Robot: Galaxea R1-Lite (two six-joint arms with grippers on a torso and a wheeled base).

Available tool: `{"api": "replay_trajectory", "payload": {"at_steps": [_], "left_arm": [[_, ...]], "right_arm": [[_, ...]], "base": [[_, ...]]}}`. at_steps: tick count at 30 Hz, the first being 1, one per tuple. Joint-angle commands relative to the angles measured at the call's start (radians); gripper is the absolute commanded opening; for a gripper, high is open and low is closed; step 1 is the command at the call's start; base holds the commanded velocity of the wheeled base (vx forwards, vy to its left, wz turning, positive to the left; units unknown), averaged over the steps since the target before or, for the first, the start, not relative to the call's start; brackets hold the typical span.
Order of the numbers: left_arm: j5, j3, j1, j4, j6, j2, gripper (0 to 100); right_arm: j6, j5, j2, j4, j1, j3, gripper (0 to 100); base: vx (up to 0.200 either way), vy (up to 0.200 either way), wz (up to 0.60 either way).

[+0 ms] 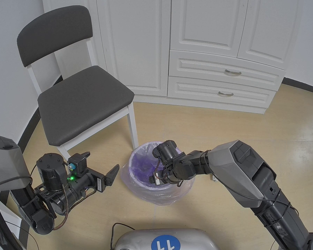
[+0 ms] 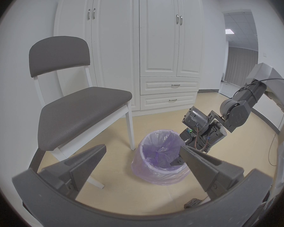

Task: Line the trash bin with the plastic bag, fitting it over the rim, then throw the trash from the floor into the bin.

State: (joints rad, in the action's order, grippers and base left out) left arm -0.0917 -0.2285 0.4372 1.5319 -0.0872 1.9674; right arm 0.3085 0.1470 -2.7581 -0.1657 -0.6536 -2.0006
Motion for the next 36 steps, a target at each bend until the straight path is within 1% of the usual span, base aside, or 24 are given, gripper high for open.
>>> {"api": "replay_trajectory", "payload": {"at_steps": [1,5,9,12,18,22,26,27,28,29,31,36], "left_arm": [[0.0,0.0,0.0,0.001,0.0,-0.002,100],[0.003,0.001,0.0,0.001,0.001,-0.01,100],[0.01,0.005,0.0,0.001,0.001,-0.012,100],[0.017,0.005,0.0,0.001,0.001,-0.012,100],[0.017,0.008,0.0,0.001,0.001,-0.012,100],[0.023,0.012,0.001,0.001,0.001,-0.018,100],[0.024,0.009,0.0,0.001,0.001,-0.022,100],[0.024,0.009,0.0,0.001,0.001,-0.022,100],[0.024,0.009,0.001,0.001,0.001,-0.019,100],[0.024,0.009,0.001,0.001,0.001,-0.016,100],[0.024,0.009,0.001,0.001,0.001,-0.015,100],[0.024,0.011,0.001,0.001,0.001,-0.019,100]], "right_arm": [[0.0,0.0,0.051,-0.124,0.009,0.001,100],[0.001,-0.012,0.086,-0.189,-0.001,0.001,100],[-0.005,-0.035,0.109,-0.316,-0.015,0.001,100],[-0.011,-0.052,0.117,-0.371,-0.026,0.001,100],[-0.009,-0.055,0.115,-0.377,-0.038,0.001,100],[-0.008,-0.053,0.1,-0.336,-0.044,0.001,100],[0.026,-0.05,0.095,-0.155,-0.032,0.001,100],[0.026,-0.05,0.095,-0.155,-0.032,0.001,100],[0.057,-0.049,0.08,-0.057,-0.031,0.001,100],[0.066,-0.047,0.067,-0.021,-0.031,0.001,100],[0.072,-0.047,0.046,0.015,-0.034,0.001,100],[0.073,-0.047,0.003,0.025,-0.041,0.001,100]], "base": [[0.0,0.0,0.0],[0.0,0.0,0.0],[0.0,0.0,0.0],[0.0,0.0,0.0],[0.0,0.0,0.0],[0.0,0.0,0.0],[0.0,0.0,0.0],[0.0,0.0,0.0],[0.0,0.0,0.0],[0.0,0.0,0.0],[0.0,0.0,0.0],[0.0,0.0,0.0]]}}
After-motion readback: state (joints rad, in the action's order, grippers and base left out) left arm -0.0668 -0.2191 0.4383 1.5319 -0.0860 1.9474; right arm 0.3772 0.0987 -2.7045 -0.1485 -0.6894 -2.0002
